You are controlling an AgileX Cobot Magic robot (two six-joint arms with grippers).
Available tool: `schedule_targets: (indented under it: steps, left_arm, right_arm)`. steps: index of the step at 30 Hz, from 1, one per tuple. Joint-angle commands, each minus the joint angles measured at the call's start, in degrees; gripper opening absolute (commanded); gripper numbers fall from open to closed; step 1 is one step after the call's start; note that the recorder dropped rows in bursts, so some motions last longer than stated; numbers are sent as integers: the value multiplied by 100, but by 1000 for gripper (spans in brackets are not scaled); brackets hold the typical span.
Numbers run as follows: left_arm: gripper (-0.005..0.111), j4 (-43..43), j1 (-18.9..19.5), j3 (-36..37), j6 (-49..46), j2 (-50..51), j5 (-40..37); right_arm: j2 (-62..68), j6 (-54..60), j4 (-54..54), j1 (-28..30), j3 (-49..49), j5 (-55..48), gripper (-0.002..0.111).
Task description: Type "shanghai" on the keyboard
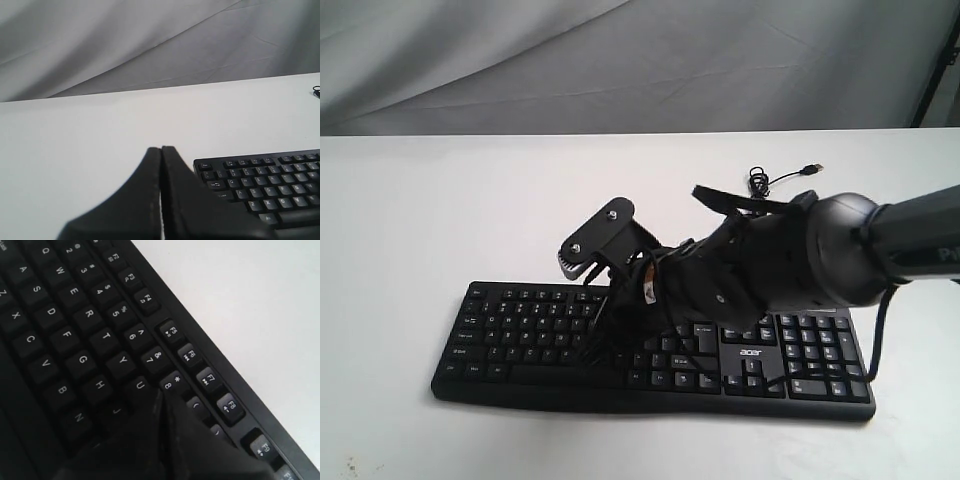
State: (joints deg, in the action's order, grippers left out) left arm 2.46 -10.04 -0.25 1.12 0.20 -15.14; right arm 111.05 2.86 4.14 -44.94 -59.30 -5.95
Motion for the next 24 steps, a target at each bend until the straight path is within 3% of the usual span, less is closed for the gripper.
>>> schedule_targets:
  steps: [1,24]
  left_arm:
    - [0,4,-20,25,16,-20,28]
    - [0,4,-20,25,16,-20,28]
  right_arm:
    - [93,-35,-131,41,50,322,0]
    - [135,-35,-158,98,50,347,0]
